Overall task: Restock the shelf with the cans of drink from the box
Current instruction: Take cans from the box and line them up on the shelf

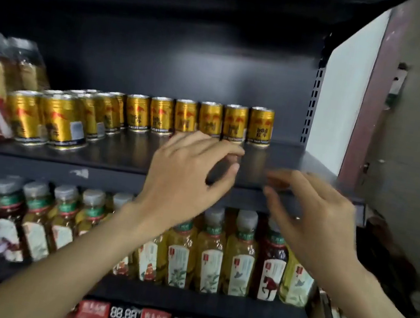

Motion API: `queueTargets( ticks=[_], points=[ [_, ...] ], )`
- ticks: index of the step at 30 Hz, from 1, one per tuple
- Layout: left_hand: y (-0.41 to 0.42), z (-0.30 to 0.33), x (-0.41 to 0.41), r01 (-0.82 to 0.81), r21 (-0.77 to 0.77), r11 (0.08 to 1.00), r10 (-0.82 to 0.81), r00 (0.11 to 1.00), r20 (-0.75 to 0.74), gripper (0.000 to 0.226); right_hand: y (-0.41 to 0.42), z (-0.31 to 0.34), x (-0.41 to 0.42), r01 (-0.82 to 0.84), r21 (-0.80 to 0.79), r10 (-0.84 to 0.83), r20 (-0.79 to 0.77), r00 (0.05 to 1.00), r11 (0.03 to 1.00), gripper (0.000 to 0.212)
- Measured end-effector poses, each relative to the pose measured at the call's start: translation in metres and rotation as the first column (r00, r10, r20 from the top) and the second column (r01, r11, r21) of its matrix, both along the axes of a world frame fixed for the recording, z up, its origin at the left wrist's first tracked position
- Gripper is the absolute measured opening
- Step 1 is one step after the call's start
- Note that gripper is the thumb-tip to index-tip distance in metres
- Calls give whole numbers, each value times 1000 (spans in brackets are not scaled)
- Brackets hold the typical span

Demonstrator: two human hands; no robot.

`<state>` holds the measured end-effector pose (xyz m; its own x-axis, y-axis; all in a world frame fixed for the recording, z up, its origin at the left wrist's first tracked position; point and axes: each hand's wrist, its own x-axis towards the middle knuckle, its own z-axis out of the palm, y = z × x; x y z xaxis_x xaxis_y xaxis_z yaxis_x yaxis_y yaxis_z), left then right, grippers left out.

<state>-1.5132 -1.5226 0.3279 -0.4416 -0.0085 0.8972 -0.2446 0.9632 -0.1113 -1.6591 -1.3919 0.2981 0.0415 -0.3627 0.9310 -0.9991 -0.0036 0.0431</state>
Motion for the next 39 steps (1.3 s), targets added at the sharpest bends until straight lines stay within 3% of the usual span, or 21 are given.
queueTargets(
  ticks=[3,7,10,12,17,20,22,25,29,33,36,39],
  points=[
    [19,-57,28,81,-6,997,-81,992,-95,16,12,-59,35,-7,-2,7,26,1000,1000,12],
    [30,-142,62,118,199,973,-112,993,-42,16,22,-142,75,-99,245,60,159,985,965,18],
    [34,-209,94,-10,462,887,-90,977,193,17,32,-208,97,-197,494,59,281,958,847,23],
    [36,-252,116,-166,585,794,-97,915,391,19,41,-251,106,-250,629,11,359,933,736,28],
    [47,-326,160,-488,676,552,-184,719,670,26,72,-332,121,-299,784,-235,484,843,545,37],
    [63,-354,175,-532,700,477,-258,676,690,34,93,-360,129,-260,828,-313,450,836,498,43],
    [76,-367,180,-527,722,449,-369,626,687,46,104,-371,134,-226,851,-337,412,847,474,57],
    [98,-381,185,-550,690,471,-480,496,723,72,112,-378,141,-159,899,-340,311,887,407,82],
    [121,-401,190,-605,584,541,-466,363,807,96,98,-380,146,-39,928,-223,130,966,372,84],
    [128,-416,194,-603,634,484,-414,480,773,86,77,-376,141,-63,959,-133,103,986,278,81],
    [127,-421,196,-599,687,413,-401,557,727,82,65,-373,135,-104,983,-104,120,987,151,74],
    [124,-418,201,-616,734,285,-349,646,678,79,57,-366,130,-83,984,-68,95,993,155,74]
  ],
)
